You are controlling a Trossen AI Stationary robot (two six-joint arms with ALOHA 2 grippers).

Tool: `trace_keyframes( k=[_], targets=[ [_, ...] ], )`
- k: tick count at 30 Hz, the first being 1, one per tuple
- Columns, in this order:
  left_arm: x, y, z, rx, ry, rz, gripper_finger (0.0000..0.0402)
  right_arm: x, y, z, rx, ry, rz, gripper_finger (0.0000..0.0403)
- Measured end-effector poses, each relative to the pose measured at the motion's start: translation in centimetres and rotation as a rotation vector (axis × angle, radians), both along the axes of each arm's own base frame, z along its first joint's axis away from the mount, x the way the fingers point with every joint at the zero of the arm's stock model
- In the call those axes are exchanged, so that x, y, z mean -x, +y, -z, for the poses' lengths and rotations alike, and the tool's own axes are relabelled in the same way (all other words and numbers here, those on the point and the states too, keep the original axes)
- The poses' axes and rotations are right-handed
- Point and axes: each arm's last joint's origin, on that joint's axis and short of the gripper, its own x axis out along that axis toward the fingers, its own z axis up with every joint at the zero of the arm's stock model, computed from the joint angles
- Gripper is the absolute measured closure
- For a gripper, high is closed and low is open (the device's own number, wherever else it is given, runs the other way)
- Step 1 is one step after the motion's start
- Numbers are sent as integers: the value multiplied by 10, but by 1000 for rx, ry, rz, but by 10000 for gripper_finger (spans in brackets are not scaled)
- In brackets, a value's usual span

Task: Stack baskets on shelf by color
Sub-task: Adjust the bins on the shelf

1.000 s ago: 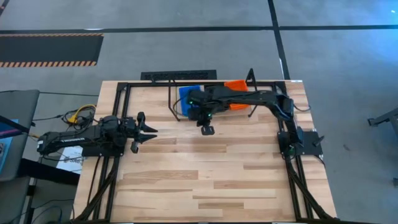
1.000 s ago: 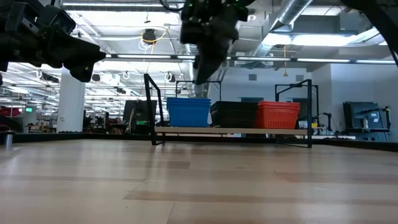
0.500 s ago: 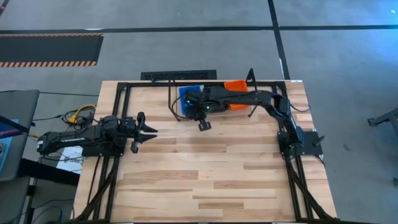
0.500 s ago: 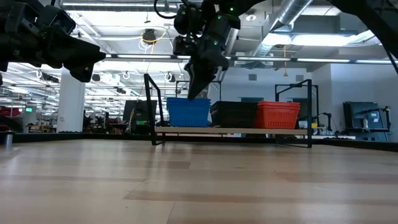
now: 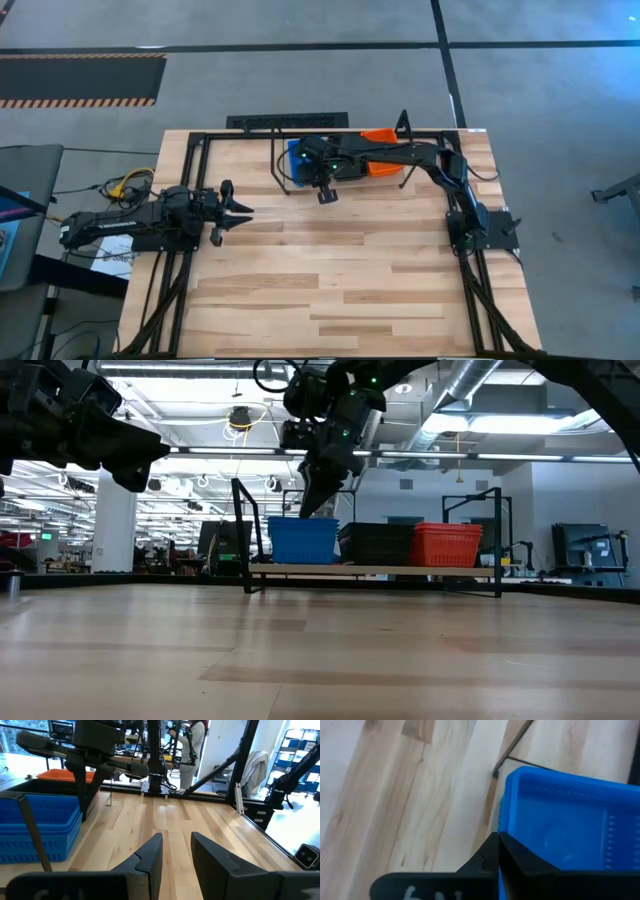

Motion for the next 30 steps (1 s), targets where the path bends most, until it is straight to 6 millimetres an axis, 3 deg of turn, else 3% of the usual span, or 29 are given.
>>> trace_keyframes(
  k=[16,22,30],
  targets=[
    [0,0,1,1,8,1,313,-11,-10,-8,49,-152,1,374],
    [0,0,3,11,30,1,313,0,-15,-6,18,-62,24,376],
    [0,0,3,11,28,1,313,18,-37,-1,58,68,66,375]
  ],
)
